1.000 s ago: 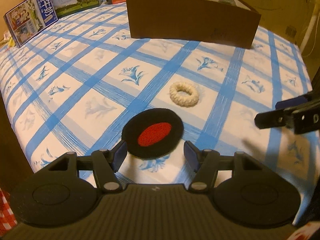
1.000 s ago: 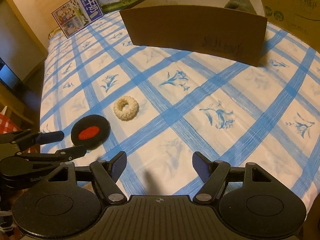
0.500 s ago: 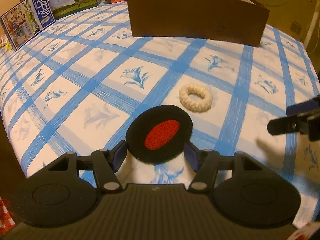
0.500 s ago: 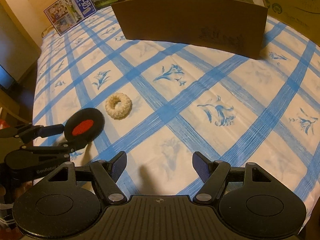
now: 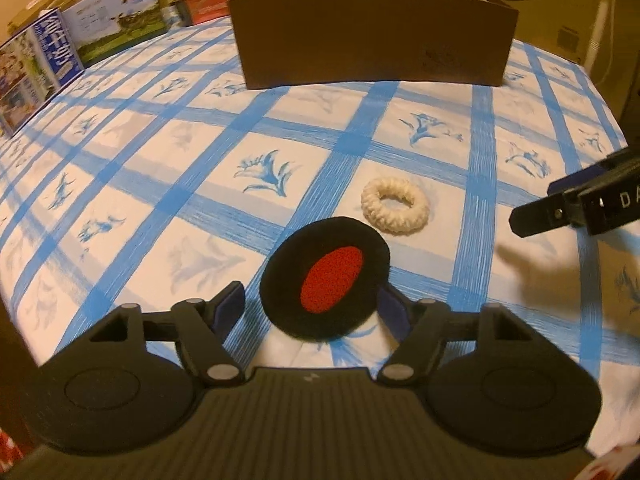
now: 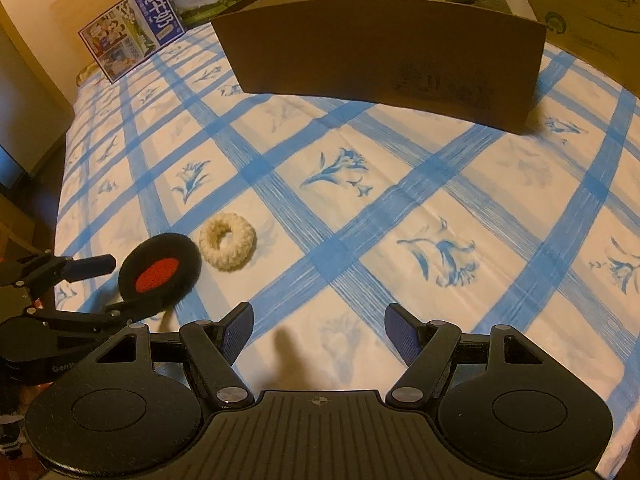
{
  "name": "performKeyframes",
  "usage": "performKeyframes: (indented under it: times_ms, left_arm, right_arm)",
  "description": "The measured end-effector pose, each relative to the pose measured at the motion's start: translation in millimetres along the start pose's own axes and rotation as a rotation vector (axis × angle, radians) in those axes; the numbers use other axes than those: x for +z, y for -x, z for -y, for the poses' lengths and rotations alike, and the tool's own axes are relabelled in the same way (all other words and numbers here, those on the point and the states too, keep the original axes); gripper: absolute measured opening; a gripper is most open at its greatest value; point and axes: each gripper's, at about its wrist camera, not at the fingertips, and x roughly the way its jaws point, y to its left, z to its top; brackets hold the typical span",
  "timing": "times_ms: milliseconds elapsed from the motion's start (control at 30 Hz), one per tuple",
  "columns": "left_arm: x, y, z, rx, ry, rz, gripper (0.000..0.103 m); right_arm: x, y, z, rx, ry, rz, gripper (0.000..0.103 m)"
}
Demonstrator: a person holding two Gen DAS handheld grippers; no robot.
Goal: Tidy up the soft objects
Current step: 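Grasp the black-red round pad with the left gripper while the right grasps the cream braided ring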
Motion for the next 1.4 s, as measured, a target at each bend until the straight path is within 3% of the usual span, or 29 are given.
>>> performKeyframes:
  times_ms: [133, 200, 333, 500, 667, 767, 833, 1067, 1400]
  left_arm:
    - [-0.6, -9.6, -2.3, -0.058, -0.014, 0.008, 0.074]
    - [0.0, -15.3, -2.3, -0.051, -0.018, 0.003, 0.077]
    - [3.8, -16.5, -5.1, -0.062, 0.001, 0.022, 0.071]
    - [0.1, -12.1, -8.1, -0.008, 0.046, 0.029, 0.069]
    - [-8.2, -5.4, -23.8, 0.084, 0.164, 0.005, 0.069]
    - [-9.8, -4.5, -34.2, 0.089, 0.229, -0.015, 0.07]
    - [-9.5, -5.3, -39.8, 0.066, 0.249, -0.016, 0.071]
    - [-5.5, -10.5, -37.3, 0.091, 0.205, -0.015, 0.068]
    - [3.2, -15.5, -42.7, 0.116, 0.271, -0.043, 0.068]
  right_arm:
    - [0.0, -4.3, 0.1, 0.004, -0.006, -0.008, 0.072]
    - [-0.5, -5.7, 0.5, 0.002, -0.01, -0.013, 0.072]
    - [-1.0, -6.4, 2.9, -0.006, -0.017, -0.016, 0.072]
    - [-0.4, -8.0, 3.4, -0.008, -0.019, -0.015, 0.072]
    - [-1.3, -10.7, 0.9, 0.002, -0.008, -0.02, 0.072]
    - [-1.5, -13.3, -2.8, 0.011, 0.007, -0.02, 0.072]
    - [-1.3, -14.8, -7.0, 0.022, 0.027, -0.016, 0.072]
    - [3.5, -26.0, -30.4, 0.054, 0.143, 0.023, 0.072]
    - [12.4, -61.0, -62.1, 0.063, 0.313, 0.078, 0.072]
